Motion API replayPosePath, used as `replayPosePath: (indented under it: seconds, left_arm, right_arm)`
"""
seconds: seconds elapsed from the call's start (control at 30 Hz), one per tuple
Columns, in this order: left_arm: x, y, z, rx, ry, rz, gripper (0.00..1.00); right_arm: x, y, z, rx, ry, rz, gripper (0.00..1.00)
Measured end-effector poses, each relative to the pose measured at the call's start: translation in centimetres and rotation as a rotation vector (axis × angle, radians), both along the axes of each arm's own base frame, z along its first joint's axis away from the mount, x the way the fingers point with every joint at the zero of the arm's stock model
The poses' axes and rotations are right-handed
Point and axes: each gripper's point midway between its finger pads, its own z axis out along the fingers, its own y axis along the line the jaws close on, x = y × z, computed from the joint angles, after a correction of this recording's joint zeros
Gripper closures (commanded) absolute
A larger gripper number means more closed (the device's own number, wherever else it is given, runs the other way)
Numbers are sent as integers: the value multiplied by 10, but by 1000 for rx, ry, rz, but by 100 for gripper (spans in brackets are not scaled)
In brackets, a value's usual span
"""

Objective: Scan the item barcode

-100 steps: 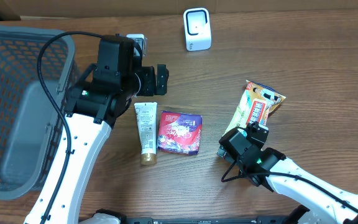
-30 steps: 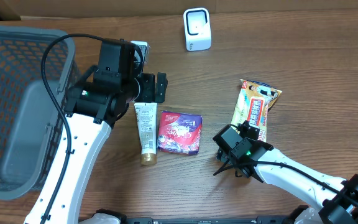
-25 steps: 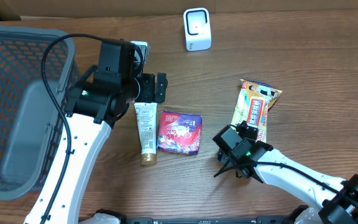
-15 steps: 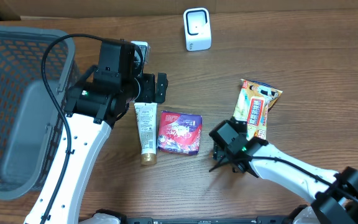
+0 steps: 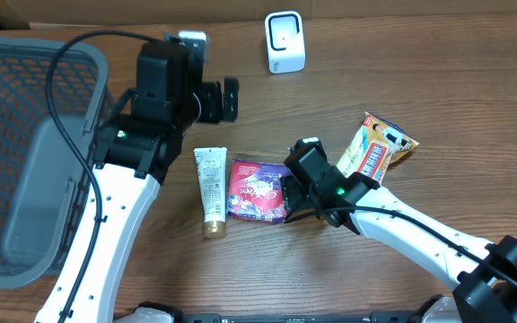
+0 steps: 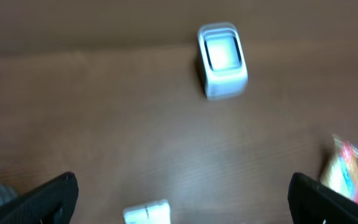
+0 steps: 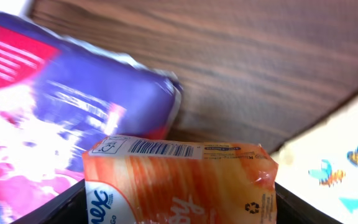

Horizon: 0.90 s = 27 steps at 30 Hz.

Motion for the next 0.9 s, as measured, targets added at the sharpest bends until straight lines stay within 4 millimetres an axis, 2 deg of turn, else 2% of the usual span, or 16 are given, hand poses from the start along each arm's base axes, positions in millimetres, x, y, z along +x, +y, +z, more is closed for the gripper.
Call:
replayPosePath:
  seconds: [0.1, 0.23, 0.33, 0.47, 0.73, 0.9]
  left_arm:
    - [12, 16, 16, 20, -80, 72, 0]
    - [9, 59, 38, 80, -150, 228, 0]
    - [-3, 93, 46, 116, -156, 329, 0]
    - [-15, 124, 41, 149, -112, 413, 0]
    - [-20, 129, 35, 161, -81, 429, 0]
    - [-24, 129, 30, 169, -54, 426, 0]
  right_arm:
    - [2, 2, 9, 5, -26, 27, 26]
    - [5, 1, 28, 32, -69, 42, 27]
    - [12, 3, 52, 81, -138, 58, 28]
    - [18, 16, 97, 185, -266, 107, 25]
    - [18, 44, 182, 379, -517, 275, 21]
    - [11, 58, 204, 405, -619, 427, 21]
